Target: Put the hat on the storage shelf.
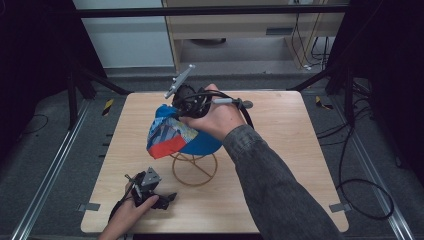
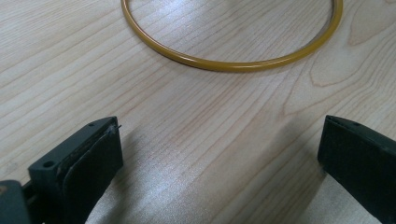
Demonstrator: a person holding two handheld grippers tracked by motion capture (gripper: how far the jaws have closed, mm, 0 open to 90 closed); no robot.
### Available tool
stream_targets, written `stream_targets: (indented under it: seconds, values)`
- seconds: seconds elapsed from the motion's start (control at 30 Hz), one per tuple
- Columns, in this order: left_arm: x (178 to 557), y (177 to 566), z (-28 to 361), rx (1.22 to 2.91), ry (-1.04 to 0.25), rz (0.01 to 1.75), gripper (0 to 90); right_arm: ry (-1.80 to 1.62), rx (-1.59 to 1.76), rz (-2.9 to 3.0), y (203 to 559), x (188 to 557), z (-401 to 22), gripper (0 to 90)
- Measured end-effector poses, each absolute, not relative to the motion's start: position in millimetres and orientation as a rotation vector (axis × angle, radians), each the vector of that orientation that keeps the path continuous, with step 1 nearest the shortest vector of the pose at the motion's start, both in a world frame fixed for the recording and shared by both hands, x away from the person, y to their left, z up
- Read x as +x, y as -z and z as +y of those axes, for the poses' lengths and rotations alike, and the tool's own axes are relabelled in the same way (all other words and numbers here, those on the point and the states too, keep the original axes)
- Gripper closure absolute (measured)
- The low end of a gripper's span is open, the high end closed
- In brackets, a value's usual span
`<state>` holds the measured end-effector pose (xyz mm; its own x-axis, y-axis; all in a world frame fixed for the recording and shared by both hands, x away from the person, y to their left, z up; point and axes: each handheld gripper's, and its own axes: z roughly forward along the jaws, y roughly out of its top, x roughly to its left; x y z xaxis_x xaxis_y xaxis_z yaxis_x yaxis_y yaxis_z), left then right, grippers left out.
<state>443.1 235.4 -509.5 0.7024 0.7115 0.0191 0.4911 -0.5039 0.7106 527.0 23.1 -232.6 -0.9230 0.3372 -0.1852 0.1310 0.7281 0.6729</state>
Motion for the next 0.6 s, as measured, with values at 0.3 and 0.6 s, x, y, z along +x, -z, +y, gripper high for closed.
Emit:
stream_targets:
  seconds: [0.3,0.6]
  values:
    - [443.1,509.5,235.4,2.207,-0.405,0.913,0.0,-0.994,0.377,2.639,234.4,528.0,21.6,84.5]
    - [443.0,509.5,235.4,2.207,-0.406,0.913,0.0,-1.0,0.388,2.634,234.8,527.8,20.1,77.6]
